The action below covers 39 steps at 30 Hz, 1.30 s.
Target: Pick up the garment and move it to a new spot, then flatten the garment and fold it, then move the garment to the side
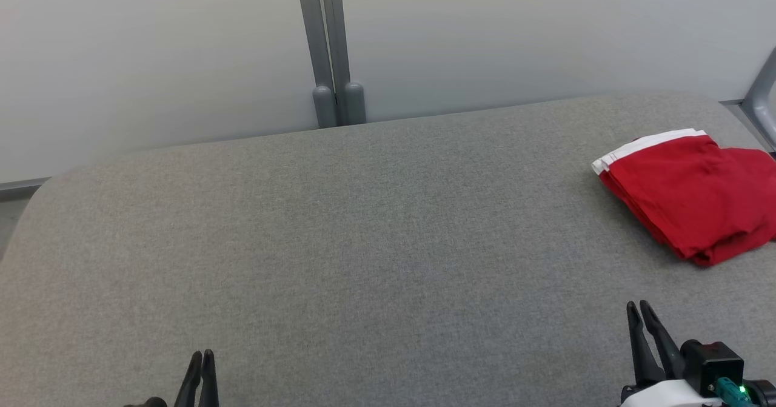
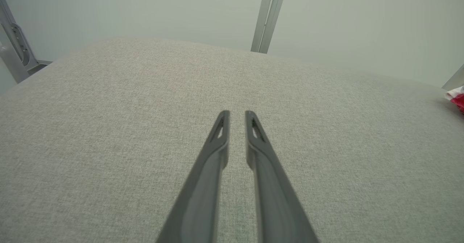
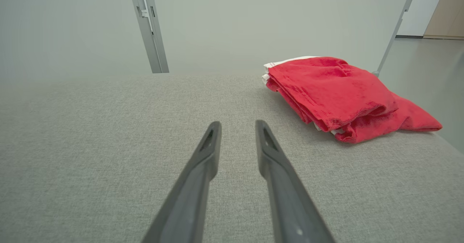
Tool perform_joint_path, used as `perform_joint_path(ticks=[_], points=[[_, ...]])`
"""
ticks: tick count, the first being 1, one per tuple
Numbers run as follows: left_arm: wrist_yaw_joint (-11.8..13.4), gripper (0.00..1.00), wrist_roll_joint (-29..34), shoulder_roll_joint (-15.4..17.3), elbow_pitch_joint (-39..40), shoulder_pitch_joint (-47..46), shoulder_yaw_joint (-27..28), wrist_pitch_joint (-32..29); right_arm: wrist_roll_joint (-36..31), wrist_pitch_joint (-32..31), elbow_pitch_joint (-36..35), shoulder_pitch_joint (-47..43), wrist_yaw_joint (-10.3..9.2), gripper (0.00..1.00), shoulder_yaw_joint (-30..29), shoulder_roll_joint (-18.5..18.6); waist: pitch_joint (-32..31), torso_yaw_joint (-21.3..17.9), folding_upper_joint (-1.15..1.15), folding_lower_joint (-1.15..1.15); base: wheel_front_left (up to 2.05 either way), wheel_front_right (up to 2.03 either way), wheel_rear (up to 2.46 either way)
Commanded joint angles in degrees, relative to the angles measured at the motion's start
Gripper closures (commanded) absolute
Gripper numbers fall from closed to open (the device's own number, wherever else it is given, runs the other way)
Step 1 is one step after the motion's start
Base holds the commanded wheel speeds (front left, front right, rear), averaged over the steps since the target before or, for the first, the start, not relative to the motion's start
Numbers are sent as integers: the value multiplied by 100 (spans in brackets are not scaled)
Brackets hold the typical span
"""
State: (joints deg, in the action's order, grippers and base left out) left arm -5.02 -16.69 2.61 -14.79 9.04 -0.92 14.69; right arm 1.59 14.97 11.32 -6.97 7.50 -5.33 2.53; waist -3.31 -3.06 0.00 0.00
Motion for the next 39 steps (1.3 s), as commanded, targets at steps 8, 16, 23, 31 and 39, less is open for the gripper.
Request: perform_joint_path(ticks=[8, 16, 23, 31, 39], points=[[-19, 100, -584, -4, -127, -89, 65, -177, 668, -197, 169, 116, 0, 100, -37, -19, 15, 13, 0, 0, 0, 0, 0], [-47, 100, -1377, 1, -90, -252, 135, -389, 1625, -404, 158, 246, 0, 100, -32, -12, 38, 33, 0, 0, 0, 0, 0], [-67, 100, -1983, 4, -67, -379, 194, -555, 2356, -570, 159, 351, 0, 100, -36, -5, 57, 50, 0, 0, 0, 0, 0], [-90, 100, -2632, 9, -46, -521, 257, -736, 3131, -751, 168, 468, 0, 100, -45, 2, 78, 69, 0, 0, 0, 0, 0], [-109, 100, -3226, 13, -29, -650, 317, -901, 3844, -920, 177, 578, 0, 100, -55, 7, 100, 88, 0, 0, 0, 0, 0]])
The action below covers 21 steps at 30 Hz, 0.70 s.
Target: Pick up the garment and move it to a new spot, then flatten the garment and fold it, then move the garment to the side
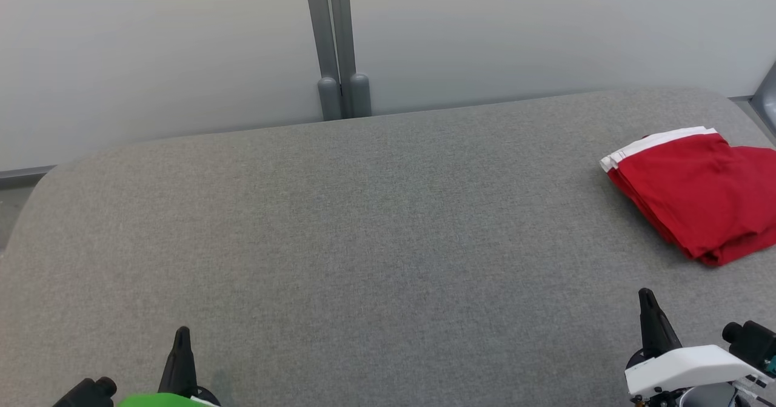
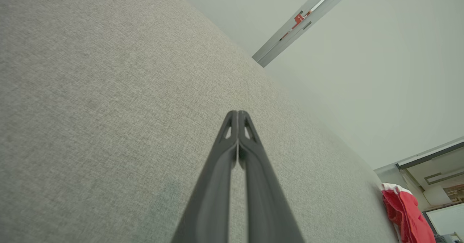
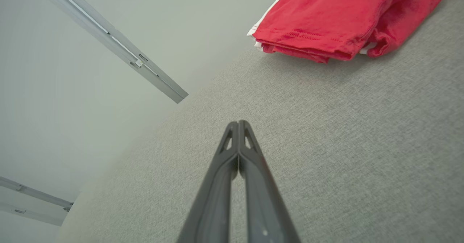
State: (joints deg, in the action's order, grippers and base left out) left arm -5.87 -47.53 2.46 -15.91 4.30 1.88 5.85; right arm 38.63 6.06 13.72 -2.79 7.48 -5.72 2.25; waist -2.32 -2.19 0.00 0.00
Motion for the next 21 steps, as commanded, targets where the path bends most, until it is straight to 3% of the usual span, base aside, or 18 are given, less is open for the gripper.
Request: perform_joint_path(ticks=[1, 21], points=[[-25, 100, -222, 29, 85, -191, 45, -38, 235, -51, -61, 175, 2, 100, -18, 37, 5, 4, 0, 0, 0, 0, 0], [-76, 100, -1493, 39, 121, -472, 172, -399, 1766, -414, -36, 405, 2, 100, -38, 50, 59, 52, 0, 0, 0, 0, 0]])
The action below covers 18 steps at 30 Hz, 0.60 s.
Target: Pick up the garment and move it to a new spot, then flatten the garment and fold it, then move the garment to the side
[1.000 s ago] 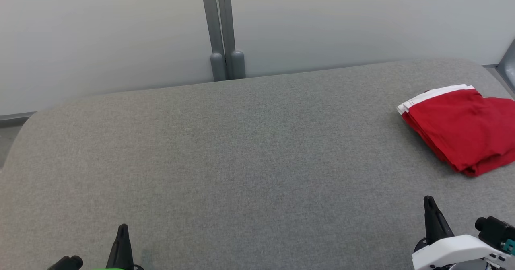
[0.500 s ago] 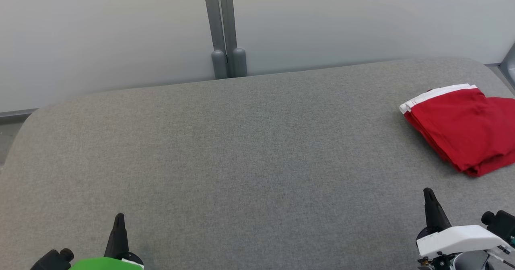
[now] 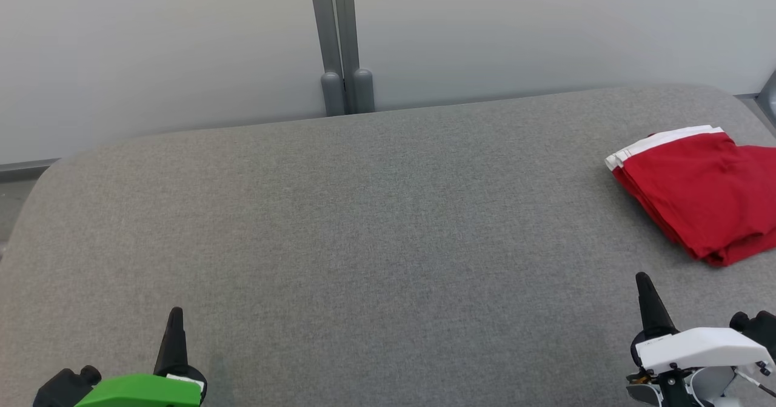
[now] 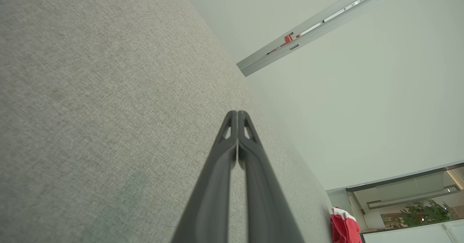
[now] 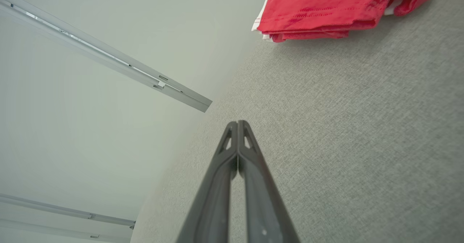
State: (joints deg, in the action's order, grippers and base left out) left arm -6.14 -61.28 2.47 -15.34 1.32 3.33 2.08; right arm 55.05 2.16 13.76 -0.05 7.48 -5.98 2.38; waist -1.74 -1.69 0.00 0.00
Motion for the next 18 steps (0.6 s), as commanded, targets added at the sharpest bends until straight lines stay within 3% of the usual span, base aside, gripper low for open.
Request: perform_joint_path(ticks=[1, 18], points=[[-52, 100, -187, 39, 67, -190, 34, -41, 199, -44, -39, 140, 2, 100, -13, 37, 5, 4, 0, 0, 0, 0, 0], [-80, 100, -1069, 46, 93, -382, 127, -298, 1277, -301, -20, 311, 2, 100, -30, 46, 51, 45, 0, 0, 0, 0, 0]])
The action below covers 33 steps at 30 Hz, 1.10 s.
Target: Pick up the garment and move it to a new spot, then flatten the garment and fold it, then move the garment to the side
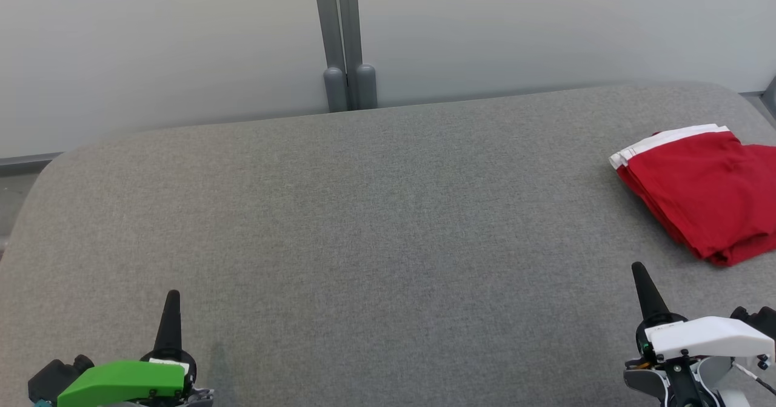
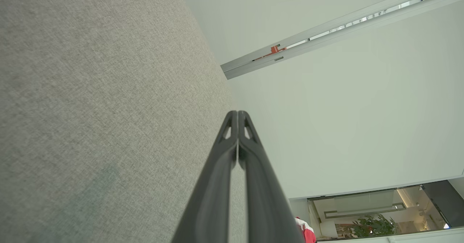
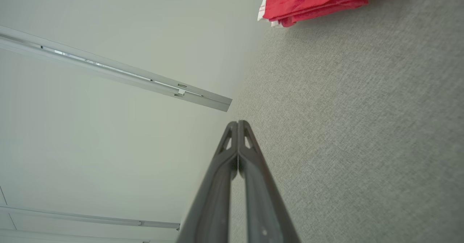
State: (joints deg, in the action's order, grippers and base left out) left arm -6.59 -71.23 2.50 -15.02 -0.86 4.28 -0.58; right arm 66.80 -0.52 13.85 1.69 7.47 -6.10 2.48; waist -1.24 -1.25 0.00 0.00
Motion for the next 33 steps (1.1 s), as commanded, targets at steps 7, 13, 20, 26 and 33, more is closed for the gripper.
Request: perform_joint_path(ticks=[7, 13, 20, 26, 33], points=[[-50, 100, -412, 46, 69, -234, 65, -126, 511, -131, -22, 185, 4, 100, -23, 39, 21, 18, 0, 0, 0, 0, 0], [-55, 100, -690, 48, 78, -295, 92, -198, 836, -204, -15, 242, 4, 100, -27, 42, 37, 33, 0, 0, 0, 0, 0], [-62, 100, -997, 49, 83, -353, 122, -292, 1206, -299, -8, 285, 4, 100, -32, 45, 56, 50, 0, 0, 0, 0, 0], [-72, 100, -1244, 51, 91, -413, 148, -360, 1497, -366, -1, 341, 4, 100, -36, 47, 73, 64, 0, 0, 0, 0, 0], [-84, 100, -1498, 53, 94, -465, 177, -428, 1815, -445, 6, 382, 4, 100, -39, 50, 92, 81, 0, 0, 0, 0, 0]])
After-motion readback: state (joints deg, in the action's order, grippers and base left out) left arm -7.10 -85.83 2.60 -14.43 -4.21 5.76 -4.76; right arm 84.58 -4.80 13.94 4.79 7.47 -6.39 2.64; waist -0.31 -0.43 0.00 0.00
